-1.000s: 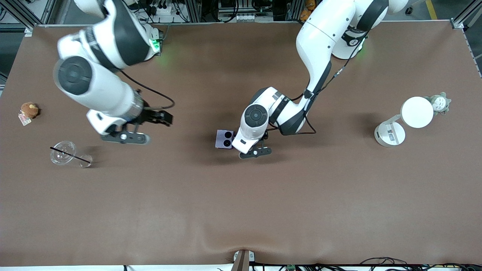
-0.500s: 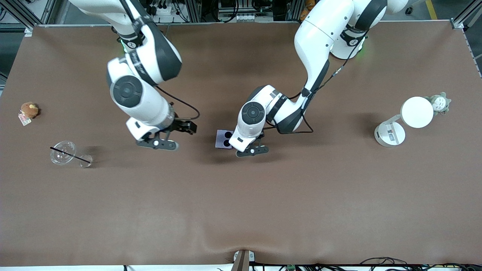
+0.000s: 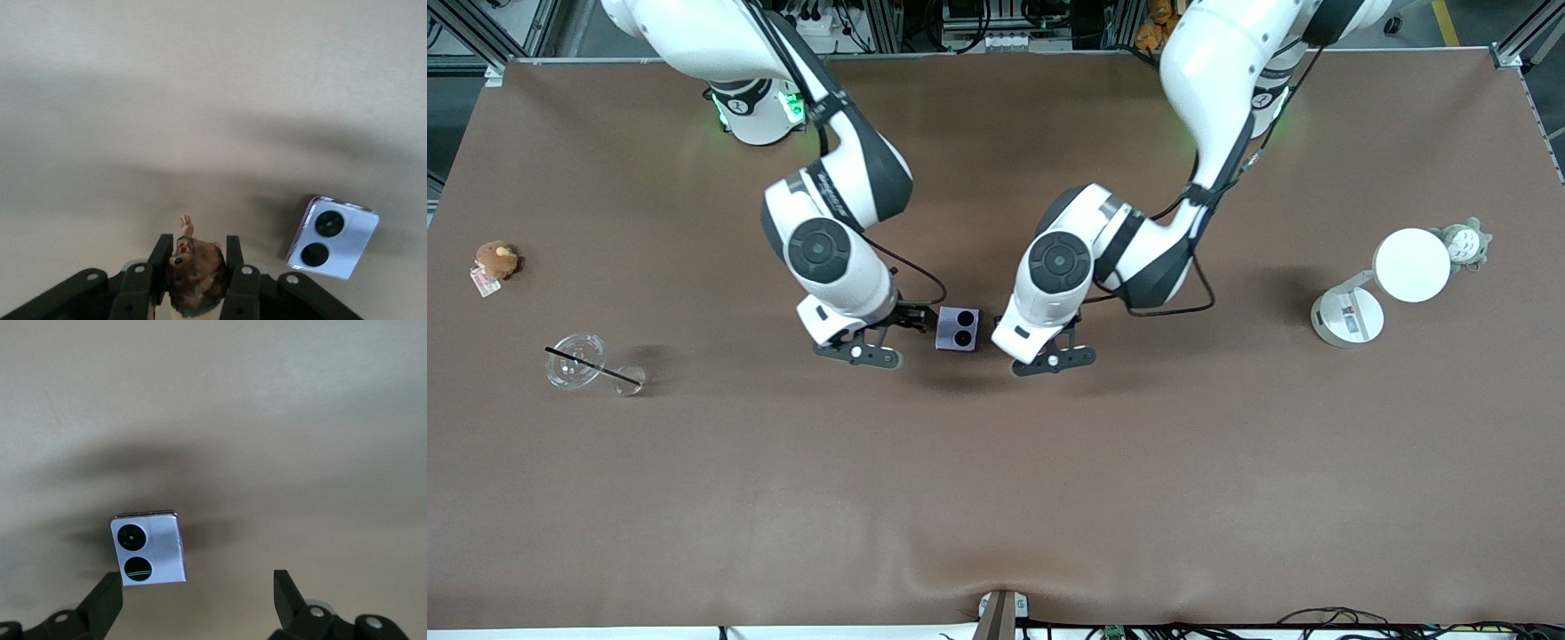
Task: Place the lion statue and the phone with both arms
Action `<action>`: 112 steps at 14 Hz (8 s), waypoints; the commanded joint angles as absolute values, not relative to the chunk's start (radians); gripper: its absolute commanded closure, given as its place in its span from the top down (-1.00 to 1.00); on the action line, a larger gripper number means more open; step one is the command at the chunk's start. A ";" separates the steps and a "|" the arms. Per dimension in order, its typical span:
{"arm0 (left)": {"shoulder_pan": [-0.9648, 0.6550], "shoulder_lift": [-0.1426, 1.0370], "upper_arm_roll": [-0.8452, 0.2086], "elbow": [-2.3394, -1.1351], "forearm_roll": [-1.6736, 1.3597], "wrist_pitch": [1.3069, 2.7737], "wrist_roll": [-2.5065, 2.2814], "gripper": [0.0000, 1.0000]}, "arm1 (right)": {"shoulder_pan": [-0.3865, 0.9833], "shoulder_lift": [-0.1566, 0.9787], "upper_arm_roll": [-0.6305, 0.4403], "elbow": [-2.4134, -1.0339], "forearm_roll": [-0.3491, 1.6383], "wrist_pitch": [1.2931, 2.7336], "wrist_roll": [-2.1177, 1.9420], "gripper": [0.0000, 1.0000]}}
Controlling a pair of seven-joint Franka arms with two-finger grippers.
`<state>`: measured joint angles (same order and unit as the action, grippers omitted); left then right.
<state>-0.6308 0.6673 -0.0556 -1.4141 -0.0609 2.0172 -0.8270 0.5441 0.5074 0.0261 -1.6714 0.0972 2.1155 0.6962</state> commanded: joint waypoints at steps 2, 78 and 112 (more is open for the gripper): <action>-0.552 0.403 -0.060 -1.727 0.001 2.016 -0.761 -1.00 | 0.600 0.616 0.015 -1.652 0.097 2.242 0.713 1.00; 0.057 0.063 -0.160 -1.462 0.018 1.454 -0.011 1.00 | -0.003 0.207 -0.092 -1.510 0.049 1.601 -0.087 1.00; 0.006 0.034 -0.094 -1.540 0.005 1.552 0.008 1.00 | -0.043 0.064 -0.015 -1.379 0.049 1.325 -0.074 1.00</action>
